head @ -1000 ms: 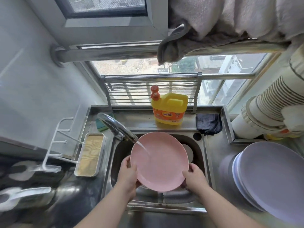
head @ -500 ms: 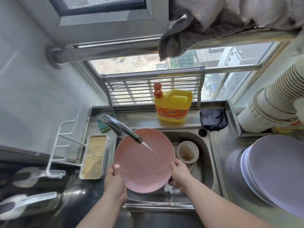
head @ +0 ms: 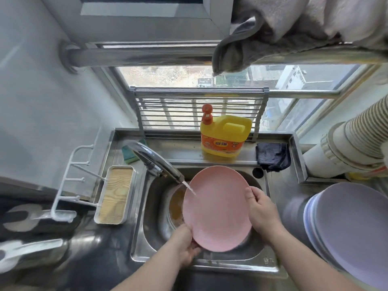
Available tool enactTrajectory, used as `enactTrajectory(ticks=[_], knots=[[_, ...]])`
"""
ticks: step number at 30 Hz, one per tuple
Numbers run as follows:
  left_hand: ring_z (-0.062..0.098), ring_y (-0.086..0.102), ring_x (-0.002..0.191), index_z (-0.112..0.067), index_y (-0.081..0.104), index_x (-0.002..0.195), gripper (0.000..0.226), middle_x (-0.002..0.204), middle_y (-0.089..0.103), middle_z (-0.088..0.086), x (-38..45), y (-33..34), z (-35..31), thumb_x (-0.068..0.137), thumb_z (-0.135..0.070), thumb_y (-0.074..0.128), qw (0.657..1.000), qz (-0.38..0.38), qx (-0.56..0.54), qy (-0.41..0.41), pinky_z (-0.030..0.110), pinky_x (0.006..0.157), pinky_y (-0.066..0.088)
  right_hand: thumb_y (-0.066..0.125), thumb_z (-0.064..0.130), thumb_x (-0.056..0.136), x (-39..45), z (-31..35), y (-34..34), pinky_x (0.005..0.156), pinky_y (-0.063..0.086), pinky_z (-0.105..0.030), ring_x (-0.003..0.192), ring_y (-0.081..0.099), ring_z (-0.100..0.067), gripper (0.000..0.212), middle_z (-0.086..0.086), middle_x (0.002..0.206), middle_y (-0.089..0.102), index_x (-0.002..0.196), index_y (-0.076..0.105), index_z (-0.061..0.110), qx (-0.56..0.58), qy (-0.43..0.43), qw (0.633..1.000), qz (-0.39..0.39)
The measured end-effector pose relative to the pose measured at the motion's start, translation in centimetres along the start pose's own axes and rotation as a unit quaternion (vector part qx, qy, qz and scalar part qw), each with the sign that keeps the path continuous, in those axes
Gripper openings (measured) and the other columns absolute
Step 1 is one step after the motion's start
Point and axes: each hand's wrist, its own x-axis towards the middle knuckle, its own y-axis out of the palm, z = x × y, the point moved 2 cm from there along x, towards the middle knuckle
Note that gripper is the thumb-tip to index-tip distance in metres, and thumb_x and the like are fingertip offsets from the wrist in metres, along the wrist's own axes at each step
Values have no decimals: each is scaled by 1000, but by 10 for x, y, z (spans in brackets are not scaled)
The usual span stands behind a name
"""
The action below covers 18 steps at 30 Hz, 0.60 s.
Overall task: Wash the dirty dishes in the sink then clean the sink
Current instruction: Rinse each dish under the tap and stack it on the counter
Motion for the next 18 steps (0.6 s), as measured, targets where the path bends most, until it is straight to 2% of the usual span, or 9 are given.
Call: enactTrajectory(ticks=[4,7,10,11,13,15,16,17,18], knots=[[34,78,86,-17,67,122,23,97,82,9,-1,3,1,109,-25,50,997,-10,58,56,55,72,66,42,50,108,9,-16,-8,76,50,-38,87,63,-20,40,2,88,71,91,68,26,-15,68,997,-12],[30,69,108,-29,54,132,26,121,71,3,-6,-10,-12,106,-32,52,974,-53,116,187,53,94,61,40,41,109,13,-33,2,86,55,-47,91,64,-31,41,-10,93,70,96,70,16,18,139,990,22],[23,62,117,-46,58,125,20,127,64,-5,-15,-29,-32,108,-44,48,938,-67,175,292,56,100,58,43,29,109,13,-48,23,85,59,-52,97,68,-40,35,-19,103,72,109,71,7,87,236,964,87],[19,61,118,-47,64,122,25,126,63,-6,-18,-37,-37,109,-47,43,915,-68,222,329,54,104,54,45,24,108,11,-53,30,83,59,-50,95,70,-41,32,-21,103,74,113,70,5,104,273,949,114],[4,55,117,-53,69,116,38,124,56,-8,-30,-56,-47,102,-64,36,847,-68,336,405,34,109,47,48,15,107,6,-57,44,83,62,-51,87,74,-40,25,-21,104,77,119,69,9,152,337,914,168],[-8,45,123,-56,67,115,46,131,46,-10,-42,-70,-55,91,-78,34,790,-64,403,458,10,105,35,44,9,109,6,-54,52,72,66,-51,77,74,-37,33,-21,111,77,125,57,35,218,374,881,194],[-10,40,127,-55,67,116,45,137,42,-11,-45,-76,-60,90,-78,38,765,-66,433,473,6,105,30,43,8,110,7,-53,52,57,64,-44,67,72,-34,40,-21,110,77,125,49,45,228,385,872,197],[-8,38,130,-51,68,116,42,142,39,-12,-47,-79,-64,92,-74,43,742,-68,461,481,10,108,29,45,11,110,10,-53,51,42,57,-34,57,68,-29,35,-20,100,77,124,53,42,214,394,871,198],[-3,39,133,-44,70,114,38,146,39,-12,-47,-81,-67,95,-68,48,727,-73,479,487,18,111,31,49,17,109,8,-51,48,33,47,-25,47,63,-22,21,-18,81,73,115,65,29,214,405,863,210]])
